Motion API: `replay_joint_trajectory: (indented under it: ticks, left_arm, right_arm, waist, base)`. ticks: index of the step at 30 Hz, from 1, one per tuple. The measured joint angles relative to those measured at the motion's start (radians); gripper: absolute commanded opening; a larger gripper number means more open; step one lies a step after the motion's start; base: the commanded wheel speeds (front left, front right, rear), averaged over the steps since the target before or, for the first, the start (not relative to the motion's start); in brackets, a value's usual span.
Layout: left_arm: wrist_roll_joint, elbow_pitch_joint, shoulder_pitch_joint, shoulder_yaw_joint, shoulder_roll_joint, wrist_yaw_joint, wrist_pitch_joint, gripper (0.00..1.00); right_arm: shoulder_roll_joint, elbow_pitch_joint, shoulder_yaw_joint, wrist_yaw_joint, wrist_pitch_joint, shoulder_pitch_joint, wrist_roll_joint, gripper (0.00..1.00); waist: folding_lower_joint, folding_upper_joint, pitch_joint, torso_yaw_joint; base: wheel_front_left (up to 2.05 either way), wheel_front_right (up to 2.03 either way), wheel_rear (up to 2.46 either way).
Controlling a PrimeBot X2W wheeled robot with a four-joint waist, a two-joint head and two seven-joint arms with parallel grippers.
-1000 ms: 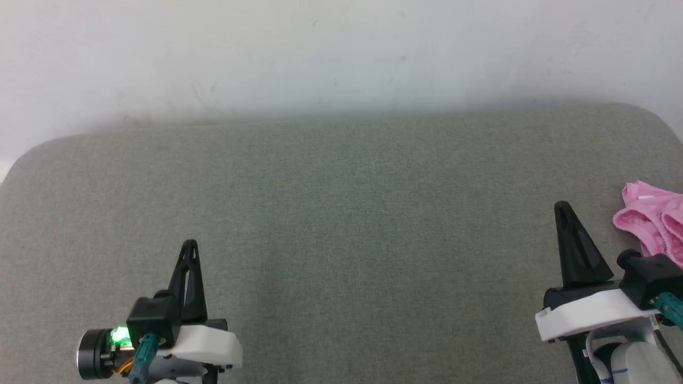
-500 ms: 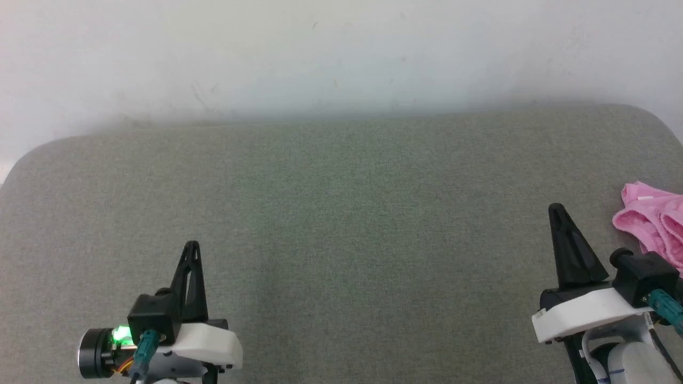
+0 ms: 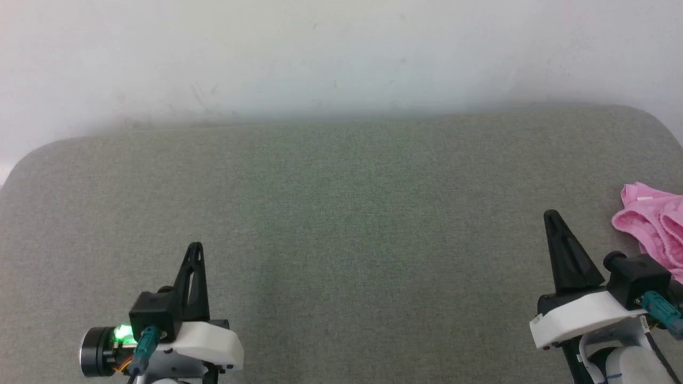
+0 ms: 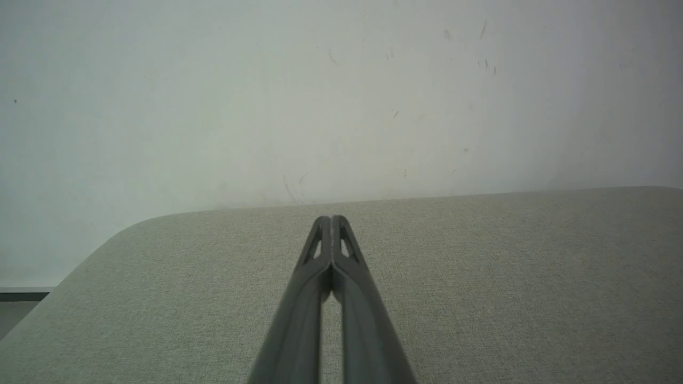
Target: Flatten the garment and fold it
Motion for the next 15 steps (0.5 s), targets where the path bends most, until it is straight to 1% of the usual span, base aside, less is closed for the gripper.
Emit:
replay_joint_trajectory:
  ticks: [15]
  left_arm:
    - [0.003,-0.001,-0.001,0.006,-0.01,-0.018,0.027,0.0]
  right_arm:
    - [0.001,-0.008,0.005,0.0,0.033,0.002,-0.019,0.0]
  waist:
    - [0.0,0.0,-0.003,0.0]
  base:
    - [0.0,0.0,0.0]
